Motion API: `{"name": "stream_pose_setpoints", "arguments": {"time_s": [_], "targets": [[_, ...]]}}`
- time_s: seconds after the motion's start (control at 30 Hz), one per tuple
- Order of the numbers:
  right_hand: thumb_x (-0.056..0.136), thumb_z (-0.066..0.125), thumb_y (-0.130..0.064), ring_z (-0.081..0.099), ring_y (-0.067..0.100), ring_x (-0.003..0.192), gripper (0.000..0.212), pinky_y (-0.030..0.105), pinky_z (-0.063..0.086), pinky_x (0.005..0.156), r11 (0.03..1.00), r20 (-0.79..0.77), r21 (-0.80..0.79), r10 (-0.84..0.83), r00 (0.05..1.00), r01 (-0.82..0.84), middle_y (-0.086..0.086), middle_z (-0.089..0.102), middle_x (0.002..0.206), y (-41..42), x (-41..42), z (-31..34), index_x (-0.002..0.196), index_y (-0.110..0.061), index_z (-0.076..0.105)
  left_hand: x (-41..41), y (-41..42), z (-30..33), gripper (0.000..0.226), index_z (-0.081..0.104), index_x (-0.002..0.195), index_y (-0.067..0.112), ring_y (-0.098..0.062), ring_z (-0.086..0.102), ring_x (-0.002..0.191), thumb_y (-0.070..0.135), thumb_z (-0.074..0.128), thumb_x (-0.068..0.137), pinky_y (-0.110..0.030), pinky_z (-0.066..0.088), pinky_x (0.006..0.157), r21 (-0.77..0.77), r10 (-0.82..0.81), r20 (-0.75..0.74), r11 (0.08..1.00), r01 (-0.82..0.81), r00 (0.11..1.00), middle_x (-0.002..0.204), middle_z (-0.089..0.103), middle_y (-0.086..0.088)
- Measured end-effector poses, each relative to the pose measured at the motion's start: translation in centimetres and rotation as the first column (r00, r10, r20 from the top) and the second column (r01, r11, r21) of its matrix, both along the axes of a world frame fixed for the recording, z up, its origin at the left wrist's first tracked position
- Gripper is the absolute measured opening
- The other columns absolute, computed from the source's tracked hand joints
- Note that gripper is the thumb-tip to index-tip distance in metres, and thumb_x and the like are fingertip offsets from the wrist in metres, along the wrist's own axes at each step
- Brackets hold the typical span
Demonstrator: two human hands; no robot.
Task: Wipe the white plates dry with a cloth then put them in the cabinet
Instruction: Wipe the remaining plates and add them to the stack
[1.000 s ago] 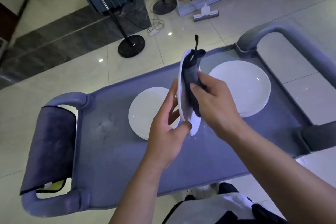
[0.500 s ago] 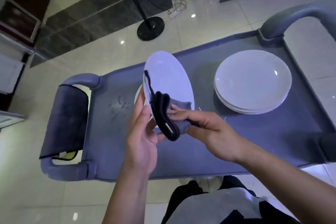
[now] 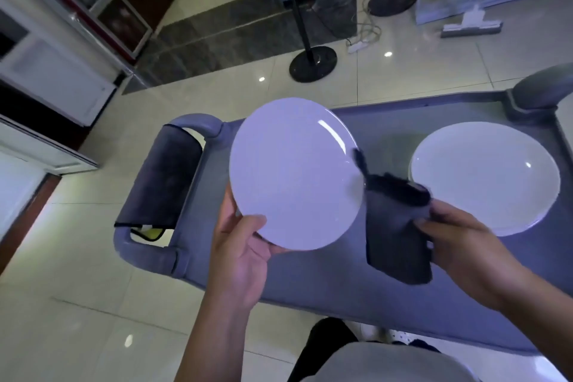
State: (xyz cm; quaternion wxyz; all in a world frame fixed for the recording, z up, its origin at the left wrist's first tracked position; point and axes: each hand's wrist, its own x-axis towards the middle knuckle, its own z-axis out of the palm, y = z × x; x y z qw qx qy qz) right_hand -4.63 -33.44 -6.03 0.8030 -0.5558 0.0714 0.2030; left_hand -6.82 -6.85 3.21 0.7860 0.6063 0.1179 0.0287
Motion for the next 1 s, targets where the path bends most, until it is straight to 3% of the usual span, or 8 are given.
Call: {"name": "stream_pose_setpoints", "arguments": {"time_s": [0.23, 0.33, 0.43, 0.5, 0.57, 0.7, 0.83, 1.0], "targets": [[0.094, 0.053, -0.031, 0.066, 0.029, 0.117, 0.041, 0.05, 0.048, 0.096, 0.965, -0.195, 0.196, -0.136, 0.971, 0.174, 0.01, 0.069, 0.129, -4.8, 0.6, 3.1, 0.131, -0.017, 0.065, -0.9, -1.4, -0.7, 0.068, 0.068, 0.127, 0.038, -0.022, 0.066, 0.11, -0.003, 0.052, 0.076, -0.046, 0.059, 0.069, -0.051, -0.07, -0.058, 0.996, 0.067, 0.996, 0.127, 0.067, -0.001], [0.093, 0.059, -0.035, 0.069, 0.022, 0.112, 0.035, 0.041, 0.052, 0.086, 0.953, -0.026, 0.119, -0.277, 0.96, 0.278, 0.007, 0.073, 0.12, -4.9, 2.0, 6.4, 0.12, -0.016, 0.07, -0.4, -2.8, -0.5, 0.064, 0.072, 0.12, 0.036, -0.022, 0.067, 0.106, -0.004, 0.053, 0.075, -0.042, 0.06, 0.067, -0.058, -0.107, -0.072, 0.993, 0.103, 0.992, 0.122, 0.069, -0.002], [0.086, 0.071, -0.022, 0.061, 0.013, 0.083, 0.027, 0.029, 0.048, 0.079, 0.878, 0.326, 0.062, -0.467, 0.822, 0.475, 0.01, 0.061, 0.083, -3.8, 2.7, 10.4, 0.1, 0.001, 0.069, 0.3, -4.3, 0.2, 0.063, 0.071, 0.121, 0.035, -0.021, 0.067, 0.106, -0.004, 0.053, 0.076, -0.039, 0.059, 0.064, -0.048, -0.144, -0.064, 0.989, 0.141, 0.988, 0.123, 0.069, -0.002], [0.089, 0.071, -0.011, 0.055, 0.009, 0.085, 0.028, 0.027, 0.046, 0.085, 0.881, 0.632, -0.035, -0.346, 0.693, 0.471, 0.01, 0.058, 0.086, -2.2, 2.8, 12.4, 0.114, 0.001, 0.067, 0.5, -5.1, 0.5, 0.063, 0.07, 0.123, 0.034, -0.02, 0.066, 0.107, -0.003, 0.053, 0.076, -0.037, 0.059, 0.065, -0.05, -0.164, -0.058, 0.986, 0.161, 0.985, 0.125, 0.069, -0.002], [0.089, 0.066, -0.02, 0.052, 0.005, 0.126, 0.049, 0.036, 0.032, 0.112, 0.831, 0.811, -0.309, -0.023, 0.585, 0.462, -0.006, 0.062, 0.129, 0.1, 3.3, 11.9, 0.138, -0.019, 0.058, 0.4, -5.9, 0.7, 0.062, 0.071, 0.122, 0.032, -0.021, 0.066, 0.106, -0.004, 0.053, 0.074, -0.036, 0.059, 0.07, -0.071, -0.188, -0.054, 0.98, 0.184, 0.981, 0.123, 0.07, -0.004], [0.094, 0.043, -0.045, 0.002, 0.008, 0.155, 0.063, 0.051, -0.007, 0.121, 0.688, 0.755, -0.6, 0.318, 0.573, 0.408, -0.014, 0.019, 0.166, 4.0, 3.6, 7.4, 0.155, -0.039, 0.031, -0.6, -7.4, 0.6, 0.072, 0.069, 0.128, 0.027, -0.025, 0.067, 0.111, -0.003, 0.061, 0.063, -0.039, 0.059, 0.079, -0.137, -0.227, -0.052, 0.966, 0.219, 0.972, 0.13, 0.069, -0.007], [0.099, 0.051, -0.043, -0.002, -0.004, 0.152, 0.054, 0.049, -0.009, 0.122, 0.806, 0.682, -0.562, 0.325, 0.655, 0.185, -0.022, 0.019, 0.163, 4.7, 2.1, 3.3, 0.151, -0.046, 0.035, -2.2, -6.8, -0.1, 0.075, 0.069, 0.129, 0.033, -0.028, 0.069, 0.111, -0.001, 0.057, 0.063, -0.043, 0.06, 0.066, -0.1, -0.195, -0.109, 0.978, 0.184, 0.975, 0.129, 0.07, -0.009], [0.096, 0.054, -0.051, 0.003, -0.009, 0.15, 0.05, 0.035, -0.013, 0.122, 0.837, 0.592, -0.541, 0.443, 0.674, -0.075, -0.033, 0.022, 0.158, 3.5, -1.9, -0.2, 0.144, -0.05, 0.043, -2.6, -4.9, -0.7, 0.076, 0.062, 0.135, 0.03, -0.036, 0.067, 0.11, -0.001, 0.052, 0.067, -0.063, 0.056, 0.075, -0.071, -0.097, -0.122, 0.994, 0.089, 0.988, 0.131, 0.067, -0.012]]}}
